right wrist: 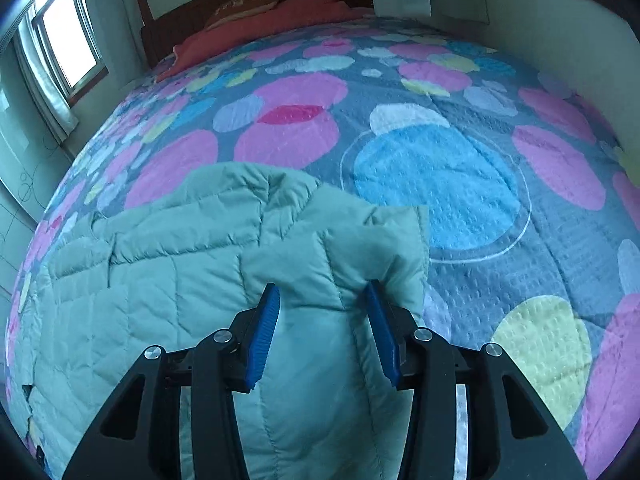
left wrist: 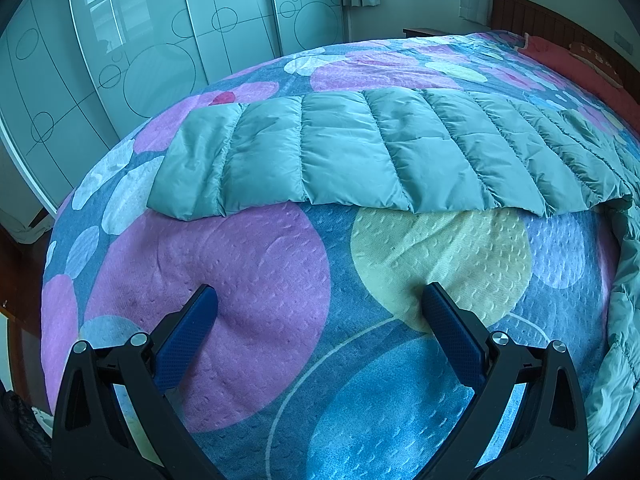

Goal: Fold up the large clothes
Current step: 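Lay the sleeve on the jacket body and open the right tool, then grasp the other jacket sleeve with the left tool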

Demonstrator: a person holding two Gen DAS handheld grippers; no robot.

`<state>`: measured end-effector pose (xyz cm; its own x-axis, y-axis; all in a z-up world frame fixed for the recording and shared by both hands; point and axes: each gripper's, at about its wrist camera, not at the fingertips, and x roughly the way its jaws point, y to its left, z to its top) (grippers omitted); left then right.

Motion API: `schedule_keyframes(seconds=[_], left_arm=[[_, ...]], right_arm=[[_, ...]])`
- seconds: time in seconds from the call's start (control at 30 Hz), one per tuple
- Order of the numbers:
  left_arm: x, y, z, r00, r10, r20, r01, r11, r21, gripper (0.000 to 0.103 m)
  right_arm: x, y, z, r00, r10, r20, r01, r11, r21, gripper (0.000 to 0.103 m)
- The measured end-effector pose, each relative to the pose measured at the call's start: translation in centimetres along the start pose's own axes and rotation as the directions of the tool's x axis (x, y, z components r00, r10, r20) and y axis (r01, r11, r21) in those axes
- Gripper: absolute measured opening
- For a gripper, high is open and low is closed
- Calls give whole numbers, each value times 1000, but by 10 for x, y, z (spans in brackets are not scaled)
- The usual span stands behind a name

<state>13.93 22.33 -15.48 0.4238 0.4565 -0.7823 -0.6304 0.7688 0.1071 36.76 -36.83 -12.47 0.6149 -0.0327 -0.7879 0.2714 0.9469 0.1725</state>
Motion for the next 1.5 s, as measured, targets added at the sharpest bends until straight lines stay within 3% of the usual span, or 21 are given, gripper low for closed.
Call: schedule_keyframes(seconds=[0.07, 0.2, 0.23, 0.3, 0.43, 0.57, 0.77, 1.2, 1.37, 1.43, 1.5], left_arm=[[0, 1, 0, 1000, 0, 1, 0, 1000, 0, 101], [0, 0, -1, 1000, -1, 0, 1, 1000, -1, 101], [0, 1, 0, 1000, -2, 0, 2, 1000, -1, 101], [0, 1, 0, 1000, -3, 0, 3, 1000, -2, 101], [0, 1, 0, 1000, 0, 1, 0, 1000, 0, 101], [-1, 1, -1, 1000, -2, 1, 2, 1000, -1, 101], [-1, 0, -2, 1000, -3, 1, 3, 1000, -3, 101], [1, 1, -1, 1000, -25, -18, 24, 1000, -15, 101], [-3, 18, 2, 990, -139, -4, 138, 987, -83, 101], [-6, 31, 2, 977, -210, 30, 212, 965, -156, 101], [-4, 48, 4, 955, -288, 72, 296, 920, -257, 101]], right_arm=[[3, 0, 6, 1000, -7, 10, 7, 1000, 2, 48], [44, -6, 4, 997, -19, -75, 19, 1000, -9, 51], [43, -5, 3, 998, -31, -56, 29, 999, -28, 51], [34, 2, 2, 996, -69, -48, 67, 997, -46, 51], [-7, 22, -21, 999, -40, 5, 40, 997, -72, 51], [-33, 44, -61, 999, -26, 23, 29, 991, -131, 64], [-24, 51, -91, 1000, -25, -17, 23, 992, -128, 64], [-13, 57, -106, 998, -58, 10, 58, 985, -160, 65], [-14, 57, -106, 998, -61, 15, 62, 984, -164, 66], [-14, 57, -106, 998, -57, 15, 58, 985, -162, 66], [-14, 56, -107, 998, -55, 17, 57, 985, -160, 66]])
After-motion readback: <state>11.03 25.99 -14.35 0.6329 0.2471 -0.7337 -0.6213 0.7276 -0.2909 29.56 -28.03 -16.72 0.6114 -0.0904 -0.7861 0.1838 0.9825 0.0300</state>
